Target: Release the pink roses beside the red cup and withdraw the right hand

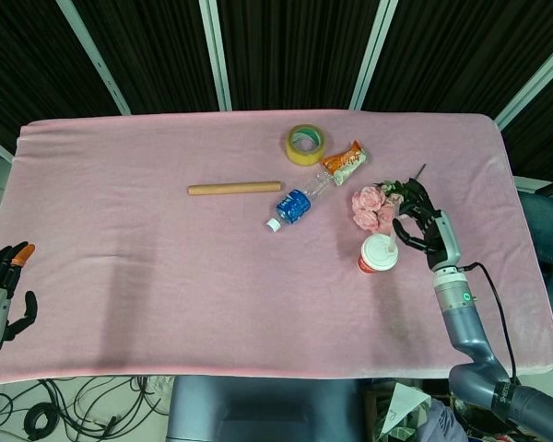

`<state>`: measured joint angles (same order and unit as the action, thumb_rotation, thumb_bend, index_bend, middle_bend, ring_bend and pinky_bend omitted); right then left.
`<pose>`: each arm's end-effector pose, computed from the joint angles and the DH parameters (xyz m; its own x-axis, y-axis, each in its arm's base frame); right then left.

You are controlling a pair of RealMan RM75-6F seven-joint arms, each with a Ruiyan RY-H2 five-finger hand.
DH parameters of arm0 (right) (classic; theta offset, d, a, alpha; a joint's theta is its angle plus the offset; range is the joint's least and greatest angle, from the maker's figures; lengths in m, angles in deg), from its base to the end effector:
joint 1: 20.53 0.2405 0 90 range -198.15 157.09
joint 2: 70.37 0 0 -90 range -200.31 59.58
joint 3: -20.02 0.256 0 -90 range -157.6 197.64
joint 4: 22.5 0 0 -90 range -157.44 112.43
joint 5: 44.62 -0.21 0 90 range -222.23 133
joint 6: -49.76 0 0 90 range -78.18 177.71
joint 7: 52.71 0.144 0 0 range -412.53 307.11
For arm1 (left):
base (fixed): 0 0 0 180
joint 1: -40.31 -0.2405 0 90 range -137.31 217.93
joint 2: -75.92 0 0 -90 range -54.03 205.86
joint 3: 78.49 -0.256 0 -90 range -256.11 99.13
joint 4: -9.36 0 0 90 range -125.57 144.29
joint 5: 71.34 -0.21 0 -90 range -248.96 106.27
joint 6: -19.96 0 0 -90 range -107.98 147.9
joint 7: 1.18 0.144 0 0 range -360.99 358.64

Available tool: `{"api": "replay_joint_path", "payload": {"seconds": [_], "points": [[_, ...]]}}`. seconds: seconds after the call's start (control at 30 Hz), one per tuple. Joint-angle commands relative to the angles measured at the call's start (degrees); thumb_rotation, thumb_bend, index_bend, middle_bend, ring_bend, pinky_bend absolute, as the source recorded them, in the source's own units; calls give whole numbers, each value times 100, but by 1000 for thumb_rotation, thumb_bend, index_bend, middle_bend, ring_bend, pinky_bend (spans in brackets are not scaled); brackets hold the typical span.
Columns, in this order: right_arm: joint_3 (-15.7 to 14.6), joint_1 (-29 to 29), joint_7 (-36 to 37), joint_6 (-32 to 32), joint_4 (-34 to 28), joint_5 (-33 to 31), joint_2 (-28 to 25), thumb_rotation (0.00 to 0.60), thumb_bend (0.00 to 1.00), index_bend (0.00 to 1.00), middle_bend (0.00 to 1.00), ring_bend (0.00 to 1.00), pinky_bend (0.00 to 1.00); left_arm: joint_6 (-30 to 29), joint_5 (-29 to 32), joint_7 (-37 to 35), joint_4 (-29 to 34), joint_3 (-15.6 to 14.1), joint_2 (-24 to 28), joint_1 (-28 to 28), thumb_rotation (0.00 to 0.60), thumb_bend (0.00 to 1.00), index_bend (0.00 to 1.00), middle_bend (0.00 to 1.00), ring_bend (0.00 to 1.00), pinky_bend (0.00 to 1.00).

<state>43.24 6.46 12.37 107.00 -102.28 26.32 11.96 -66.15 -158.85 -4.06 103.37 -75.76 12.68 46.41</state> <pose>-0.2332 -0.3591 0.0797 -0.8274 -0.1108 0.5506 -0.5561 0.0237 -0.8308 -0.2980 0.1866 0.1618 0.3373 -0.0177 0.9412 0.9394 -0.0591 -0.3377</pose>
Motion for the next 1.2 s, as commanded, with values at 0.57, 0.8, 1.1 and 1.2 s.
{"api": "replay_joint_path", "payload": {"seconds": [0.57, 0.8, 1.1, 1.2], "points": [[-216, -95, -71, 129, -237, 437, -470, 600, 203, 40, 0, 21, 208, 16, 6, 23, 0, -6, 2, 3, 600, 655, 47, 38, 0, 0], [-344, -368, -1640, 683, -543, 559, -1078, 600, 203, 5, 0, 16, 208, 3, -2, 18, 4, -3, 1, 2, 600, 655, 47, 38, 0, 0], [-1004, -1066, -5751, 1679, -1040, 472, -1809, 600, 202, 2, 0, 16, 208, -34, -149, 223, -67, -39, -2, 19, 600, 655, 47, 38, 0, 0], [-1184, -1242, -6362, 1952, -1029, 508, -1757, 600, 201, 0, 0, 16, 208, -33, -188, 253, -56, -66, -9, 18, 600, 655, 47, 38, 0, 0]]}}
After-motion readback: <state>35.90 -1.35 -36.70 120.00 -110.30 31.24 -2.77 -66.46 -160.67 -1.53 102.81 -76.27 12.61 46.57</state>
